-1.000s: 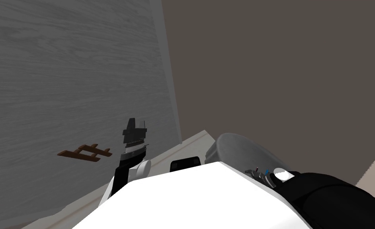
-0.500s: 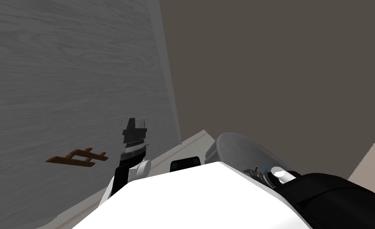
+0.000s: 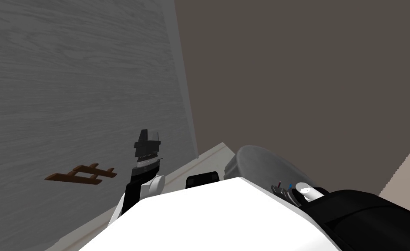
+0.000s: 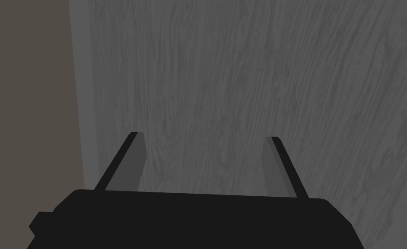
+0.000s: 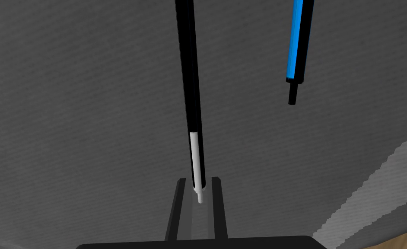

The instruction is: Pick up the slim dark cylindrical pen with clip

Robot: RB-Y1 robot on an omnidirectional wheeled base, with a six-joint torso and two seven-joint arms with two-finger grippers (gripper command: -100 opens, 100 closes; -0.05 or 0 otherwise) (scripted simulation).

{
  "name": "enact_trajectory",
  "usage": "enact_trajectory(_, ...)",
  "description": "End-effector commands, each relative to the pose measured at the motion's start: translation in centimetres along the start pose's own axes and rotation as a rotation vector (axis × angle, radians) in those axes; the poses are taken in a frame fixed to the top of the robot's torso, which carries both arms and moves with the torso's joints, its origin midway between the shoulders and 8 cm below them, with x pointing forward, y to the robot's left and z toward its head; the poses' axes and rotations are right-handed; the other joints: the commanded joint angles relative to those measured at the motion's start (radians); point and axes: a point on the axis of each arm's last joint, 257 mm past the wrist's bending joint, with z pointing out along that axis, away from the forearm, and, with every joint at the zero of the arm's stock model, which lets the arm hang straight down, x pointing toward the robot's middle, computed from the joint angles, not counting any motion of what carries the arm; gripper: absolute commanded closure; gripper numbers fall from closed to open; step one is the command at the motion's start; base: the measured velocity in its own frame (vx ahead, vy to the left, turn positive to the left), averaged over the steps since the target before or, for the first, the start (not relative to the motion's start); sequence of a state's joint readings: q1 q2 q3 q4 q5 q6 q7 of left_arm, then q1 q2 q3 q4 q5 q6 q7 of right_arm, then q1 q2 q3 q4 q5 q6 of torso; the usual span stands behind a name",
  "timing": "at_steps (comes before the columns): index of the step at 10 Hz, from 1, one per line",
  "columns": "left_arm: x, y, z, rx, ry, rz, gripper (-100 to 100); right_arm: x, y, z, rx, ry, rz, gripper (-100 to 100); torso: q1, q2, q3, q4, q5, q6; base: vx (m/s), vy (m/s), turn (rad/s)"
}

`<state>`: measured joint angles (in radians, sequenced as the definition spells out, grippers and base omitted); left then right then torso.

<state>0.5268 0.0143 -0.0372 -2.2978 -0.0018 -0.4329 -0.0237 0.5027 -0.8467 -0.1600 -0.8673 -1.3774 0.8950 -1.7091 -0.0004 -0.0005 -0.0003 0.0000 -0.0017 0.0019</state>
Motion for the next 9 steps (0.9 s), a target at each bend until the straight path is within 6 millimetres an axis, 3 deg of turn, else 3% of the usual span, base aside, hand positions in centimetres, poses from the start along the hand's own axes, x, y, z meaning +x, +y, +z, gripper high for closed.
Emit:
enact_trajectory(1, 0.0, 0.0, 0.0, 0.0, 0.0, 0.0, 0, 0.0, 0.0, 0.0, 0.0, 0.0, 0.0, 100, 0.0, 0.0, 0.0, 0.0, 0.0, 0.0, 0.0, 0.0, 0.0)
enact_trajectory(2, 0.0, 0.0, 0.0, 0.0, 0.0, 0.0, 0, 0.0, 0.0, 0.0, 0.0, 0.0, 0.0, 100, 0.0, 0.0, 0.0, 0.0, 0.0, 0.0, 0.0, 0.0, 0.0)
enact_trajectory(3, 0.0, 0.0, 0.0, 0.0, 0.0, 0.0, 0, 0.0, 0.0, 0.0, 0.0, 0.0, 0.0, 0, 0.0, 0.0, 0.0, 0.0, 0.0, 0.0, 0.0, 0.0, 0.0)
enact_trajectory(4, 0.0, 0.0, 0.0, 0.0, 0.0, 0.0, 0, 0.0, 0.1, -0.4, -0.001, 0.005, 0.009, 100, 0.0, 0.0, 0.0, 0.0, 0.0, 0.0, -0.015, -0.006, 0.07)
enact_trajectory(9, 0.0, 0.0, 0.0, 0.0, 0.0, 0.0, 0, -0.6, 0.2, -1.7, -0.001, 0.009, 0.034, 100, -0.001, 0.002, 0.001, 0.0, 0.0, -0.001, -0.028, -0.016, 0.055)
